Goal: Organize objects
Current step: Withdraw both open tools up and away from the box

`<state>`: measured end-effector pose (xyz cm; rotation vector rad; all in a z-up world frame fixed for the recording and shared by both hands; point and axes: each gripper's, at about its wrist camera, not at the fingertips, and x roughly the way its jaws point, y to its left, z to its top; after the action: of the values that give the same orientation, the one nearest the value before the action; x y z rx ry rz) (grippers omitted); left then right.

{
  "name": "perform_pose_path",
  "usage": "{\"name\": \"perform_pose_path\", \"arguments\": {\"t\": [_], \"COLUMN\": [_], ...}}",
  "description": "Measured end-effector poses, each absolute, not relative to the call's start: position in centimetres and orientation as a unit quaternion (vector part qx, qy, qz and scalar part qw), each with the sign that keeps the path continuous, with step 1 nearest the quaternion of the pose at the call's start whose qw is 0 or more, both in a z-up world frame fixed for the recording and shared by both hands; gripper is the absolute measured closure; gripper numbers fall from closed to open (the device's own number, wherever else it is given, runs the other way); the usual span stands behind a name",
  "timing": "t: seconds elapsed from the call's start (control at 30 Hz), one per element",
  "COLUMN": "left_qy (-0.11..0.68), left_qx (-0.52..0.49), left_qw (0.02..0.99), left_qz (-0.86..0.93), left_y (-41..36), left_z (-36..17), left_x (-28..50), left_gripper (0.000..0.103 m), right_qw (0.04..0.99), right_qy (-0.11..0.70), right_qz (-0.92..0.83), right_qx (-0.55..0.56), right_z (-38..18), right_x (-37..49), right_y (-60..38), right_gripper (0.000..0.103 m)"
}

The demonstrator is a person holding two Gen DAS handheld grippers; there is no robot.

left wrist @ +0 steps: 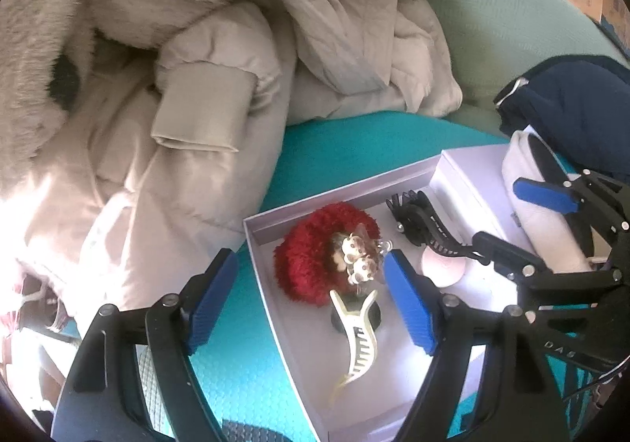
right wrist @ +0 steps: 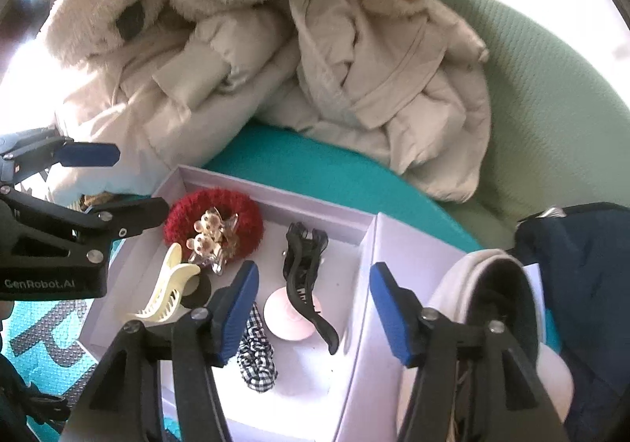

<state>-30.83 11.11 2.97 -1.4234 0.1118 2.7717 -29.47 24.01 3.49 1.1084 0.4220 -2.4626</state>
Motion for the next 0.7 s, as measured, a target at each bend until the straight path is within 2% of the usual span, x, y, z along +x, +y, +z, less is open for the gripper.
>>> {"name": "perform_pose_path", "arguments": {"t": [0.17, 0.27, 0.7], "left_qy": [0.031, 0.030, 0.028], "left_qx": [-0.444, -0.432, -0.399], "left_qw": [0.002, -0.001, -0.008], "left_qz": [0.896, 0.901, 0.916], "left_y": [10.5, 10.5, 11.0], "left_z": [5.3, 6.6, 10.5], "left_x": [-28.8, -27.6, -21.3], "left_gripper": [0.027, 0.026, 0.026], "right_qw": [0.200, 0.188, 0.164], "right_qy": [0.150, 0.149, 0.144], "right_qz": [-0.890, -0.895, -0.913], "right_qx": [0.380, 0.377, 0.346], "right_z": [5.9, 7.1, 10.8], "right_x": [-27.8, -26.8, -20.6], "right_y": [24.3, 24.6, 25.7], "right_gripper": [0.043, 0.039, 0.039]}}
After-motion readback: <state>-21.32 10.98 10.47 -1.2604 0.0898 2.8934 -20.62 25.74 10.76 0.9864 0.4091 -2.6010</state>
